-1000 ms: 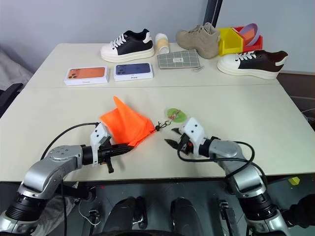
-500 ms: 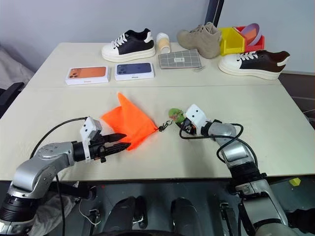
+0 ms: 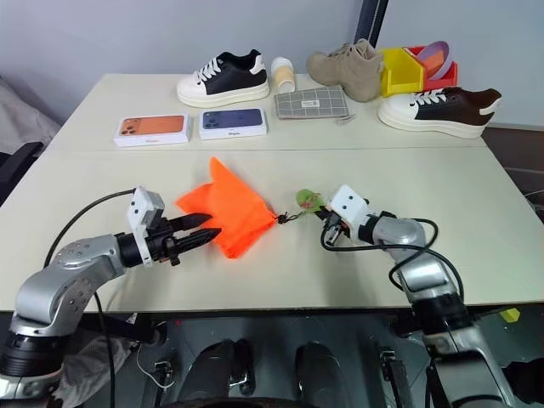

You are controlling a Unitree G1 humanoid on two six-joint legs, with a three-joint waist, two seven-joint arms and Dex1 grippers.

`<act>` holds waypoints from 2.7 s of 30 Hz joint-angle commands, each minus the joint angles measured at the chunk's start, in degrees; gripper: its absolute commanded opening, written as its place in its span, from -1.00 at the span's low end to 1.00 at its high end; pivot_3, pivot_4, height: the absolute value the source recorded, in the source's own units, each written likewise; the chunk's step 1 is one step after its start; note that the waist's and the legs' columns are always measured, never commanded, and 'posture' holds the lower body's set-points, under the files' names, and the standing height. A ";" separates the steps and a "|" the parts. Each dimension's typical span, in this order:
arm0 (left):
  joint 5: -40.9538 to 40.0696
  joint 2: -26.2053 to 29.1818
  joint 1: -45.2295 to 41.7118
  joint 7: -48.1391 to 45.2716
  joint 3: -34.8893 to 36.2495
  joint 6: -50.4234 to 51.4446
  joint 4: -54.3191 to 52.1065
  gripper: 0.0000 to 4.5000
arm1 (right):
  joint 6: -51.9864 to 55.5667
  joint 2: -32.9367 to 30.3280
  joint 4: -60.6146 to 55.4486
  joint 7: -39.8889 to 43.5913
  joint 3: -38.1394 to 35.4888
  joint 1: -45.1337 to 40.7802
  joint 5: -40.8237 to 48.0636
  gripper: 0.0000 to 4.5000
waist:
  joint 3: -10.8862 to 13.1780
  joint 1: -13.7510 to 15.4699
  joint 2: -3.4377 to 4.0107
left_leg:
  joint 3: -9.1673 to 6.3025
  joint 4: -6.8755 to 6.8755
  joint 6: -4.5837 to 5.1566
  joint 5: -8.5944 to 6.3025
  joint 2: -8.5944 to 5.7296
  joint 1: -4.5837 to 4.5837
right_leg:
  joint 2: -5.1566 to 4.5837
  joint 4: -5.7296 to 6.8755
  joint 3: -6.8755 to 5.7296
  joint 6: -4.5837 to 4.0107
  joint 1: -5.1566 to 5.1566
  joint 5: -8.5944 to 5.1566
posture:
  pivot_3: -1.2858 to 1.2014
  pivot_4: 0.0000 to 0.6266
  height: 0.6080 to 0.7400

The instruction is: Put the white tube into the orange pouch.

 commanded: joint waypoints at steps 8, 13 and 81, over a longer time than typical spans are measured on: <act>2.81 -4.74 -17.05 -10.53 -8.97 -6.04 16.19 0.97 | 10.18 0.29 -21.88 -4.48 -10.35 5.60 10.69 -1.00 | 0.00 0.10 -0.01 | -0.04 0.07 0.28 -0.07 0.00 0.01 | 0.07 0.01 -0.03 0.05 0.05 0.03 | 0.03 -0.52 1.00; 8.30 -7.06 -23.34 -15.75 -13.72 -13.00 26.29 0.97 | 10.77 0.79 -23.77 -5.97 -10.42 6.87 11.82 -1.00 | 0.00 0.10 -0.01 | -0.03 0.09 0.32 -0.07 0.00 0.00 | 0.08 0.00 -0.03 0.06 0.05 0.03 | 0.03 -0.52 1.00; 20.62 -20.57 -44.46 -25.61 -12.73 -16.68 65.21 0.97 | 3.03 0.61 -11.94 -15.54 -8.30 5.50 -0.52 -1.00 | 0.02 0.07 -0.05 | -0.04 0.33 0.15 0.09 -0.02 -0.18 | 0.32 0.18 -0.11 0.42 -0.07 0.14 | 0.03 -0.52 1.00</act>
